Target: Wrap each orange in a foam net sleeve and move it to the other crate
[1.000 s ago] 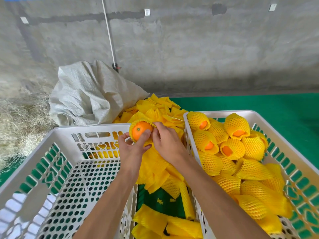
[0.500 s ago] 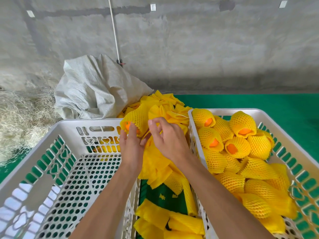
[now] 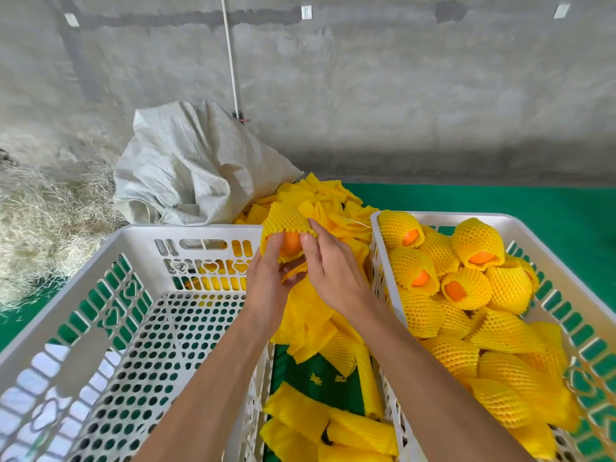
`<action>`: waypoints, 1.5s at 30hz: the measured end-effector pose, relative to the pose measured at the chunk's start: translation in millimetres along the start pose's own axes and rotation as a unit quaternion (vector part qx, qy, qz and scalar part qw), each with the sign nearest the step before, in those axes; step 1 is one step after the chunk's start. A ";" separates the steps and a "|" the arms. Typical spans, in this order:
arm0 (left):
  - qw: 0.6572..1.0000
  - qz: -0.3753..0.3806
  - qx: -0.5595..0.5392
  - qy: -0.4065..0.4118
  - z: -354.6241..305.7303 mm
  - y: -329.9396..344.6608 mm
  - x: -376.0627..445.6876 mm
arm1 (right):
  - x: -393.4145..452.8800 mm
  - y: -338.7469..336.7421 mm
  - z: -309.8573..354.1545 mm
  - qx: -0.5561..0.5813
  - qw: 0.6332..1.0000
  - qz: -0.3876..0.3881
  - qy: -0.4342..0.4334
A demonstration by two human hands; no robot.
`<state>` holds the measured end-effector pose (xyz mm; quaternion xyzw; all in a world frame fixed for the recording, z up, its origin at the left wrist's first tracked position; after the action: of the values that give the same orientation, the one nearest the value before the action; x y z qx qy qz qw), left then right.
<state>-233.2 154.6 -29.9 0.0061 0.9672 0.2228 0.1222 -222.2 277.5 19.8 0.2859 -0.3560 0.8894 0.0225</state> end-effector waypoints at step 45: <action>0.883 0.058 0.394 0.248 7.9 33.2 -21.5 | -11.2 -72.5 -31.9 -0.045 0.974 -0.198 0.098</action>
<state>-211.8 186.5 -17.4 0.0547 0.9717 -0.1762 -0.1478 -210.9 354.0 40.3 0.2607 -0.3282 0.8739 0.2461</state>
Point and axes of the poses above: each hand's wrist, its own x-axis towards the middle knuckle, its own y-axis out of the palm, z = x × y, the point moved 7 cm from there along x, towards the middle knuckle, and after that the axes turned 9 degrees about -y, right-handed, at the moved point
